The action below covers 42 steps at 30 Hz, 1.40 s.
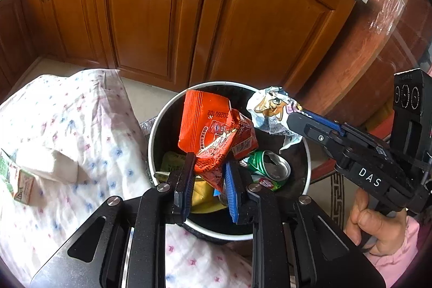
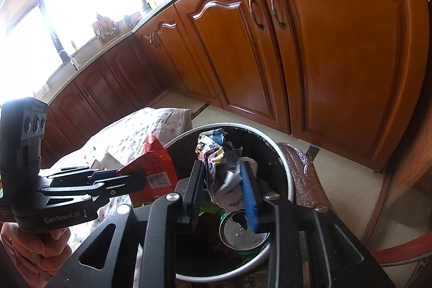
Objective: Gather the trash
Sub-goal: 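Open the left tool over the bin while the right tool releases the wrapper, then move both open tools back over the milk carton and foam block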
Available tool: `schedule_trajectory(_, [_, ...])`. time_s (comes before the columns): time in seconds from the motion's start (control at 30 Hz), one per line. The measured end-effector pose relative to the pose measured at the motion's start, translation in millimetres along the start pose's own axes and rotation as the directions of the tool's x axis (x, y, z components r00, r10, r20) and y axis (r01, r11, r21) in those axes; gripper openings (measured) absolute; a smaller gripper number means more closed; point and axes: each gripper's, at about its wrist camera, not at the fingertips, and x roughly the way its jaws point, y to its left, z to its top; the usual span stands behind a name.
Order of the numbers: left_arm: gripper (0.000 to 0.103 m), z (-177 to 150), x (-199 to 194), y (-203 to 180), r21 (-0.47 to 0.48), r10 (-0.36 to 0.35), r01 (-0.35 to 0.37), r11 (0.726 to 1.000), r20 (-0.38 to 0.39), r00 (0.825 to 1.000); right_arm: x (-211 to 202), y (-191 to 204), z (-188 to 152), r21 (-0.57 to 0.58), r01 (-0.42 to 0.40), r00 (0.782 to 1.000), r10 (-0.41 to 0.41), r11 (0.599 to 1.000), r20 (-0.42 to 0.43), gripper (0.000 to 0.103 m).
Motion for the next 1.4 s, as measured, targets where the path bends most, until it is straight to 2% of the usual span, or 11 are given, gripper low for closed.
schedule_trajectory(0.07, [0.022, 2.4, 3.6, -1.7, -0.005, 0.004, -0.004, 1.000, -0.004, 1.000, 0.7, -3.1, -0.5, 0.008, -0.003, 1.000, 0.003, 1.000, -0.003, 0.038])
schedule_trajectory(0.1, [0.026, 3.2, 5.0, -1.4, -0.009, 0.002, -0.003, 1.000, -0.008, 1.000, 1.3, -3.8, -0.8, 0.011, -0.007, 1.000, 0.007, 1.000, -0.006, 0.041])
schedule_trajectory(0.13, [0.038, 4.5, 6.8, -1.8, -0.014, 0.003, -0.003, 1.000, -0.014, 1.000, 1.2, -4.2, -1.0, 0.014, -0.007, 1.000, 0.007, 1.000, -0.006, 0.044])
schedule_trajectory(0.3, [0.054, 3.2, 5.2, 0.3, -0.008, 0.010, -0.010, 1.000, 0.003, 1.000, -3.4, -5.3, -3.6, 0.025, -0.005, 1.000, 0.005, 1.000, 0.003, 0.048])
schedule_trajectory(0.5, [0.057, -8.1, -11.9, 8.0, -0.037, 0.012, -0.011, 0.999, 0.041, 0.999, -17.2, 1.9, -7.2, 0.037, -0.013, 0.999, 0.011, 0.999, 0.037, 0.069])
schedule_trajectory(0.57, [0.058, -14.8, -19.1, 14.4, -0.060, 0.016, -0.013, 0.998, 0.055, 0.998, -23.1, 7.2, -9.6, 0.041, -0.022, 0.998, 0.020, 0.999, 0.055, 0.084])
schedule_trajectory(0.63, [0.059, -22.7, -28.4, 21.8, -0.089, 0.033, -0.026, 0.996, 0.078, 0.996, -28.6, 13.7, -13.3, 0.042, -0.033, 0.997, 0.030, 0.999, 0.078, 0.091])
schedule_trajectory(0.73, [0.063, -39.1, -44.4, 37.2, -0.140, 0.058, -0.042, 0.989, 0.114, 0.992, -32.1, 28.2, -19.3, 0.029, -0.052, 0.995, 0.049, 0.998, 0.082, 0.092])
schedule_trajectory(0.93, [0.063, -69.9, -70.4, 71.4, -0.227, 0.124, -0.089, 0.970, 0.142, 0.982, -35.7, 59.0, -29.9, -0.004, -0.093, 0.993, 0.093, 0.996, 0.075, 0.092])
schedule_trajectory(1.17, [0.064, -104.5, -92.5, 124.7, -0.349, 0.179, -0.123, 0.929, 0.133, 0.975, -28.5, 95.5, -37.3, -0.065, -0.132, 0.990, 0.136, 0.989, 0.046, 0.092])
schedule_trajectory(1.4, [0.064, -127.4, -104.8, 159.2, -0.422, 0.208, -0.140, 0.896, 0.120, 0.971, -14.1, 131.5, -40.5, -0.130, -0.180, 0.983, 0.182, 0.975, -0.002, 0.092])
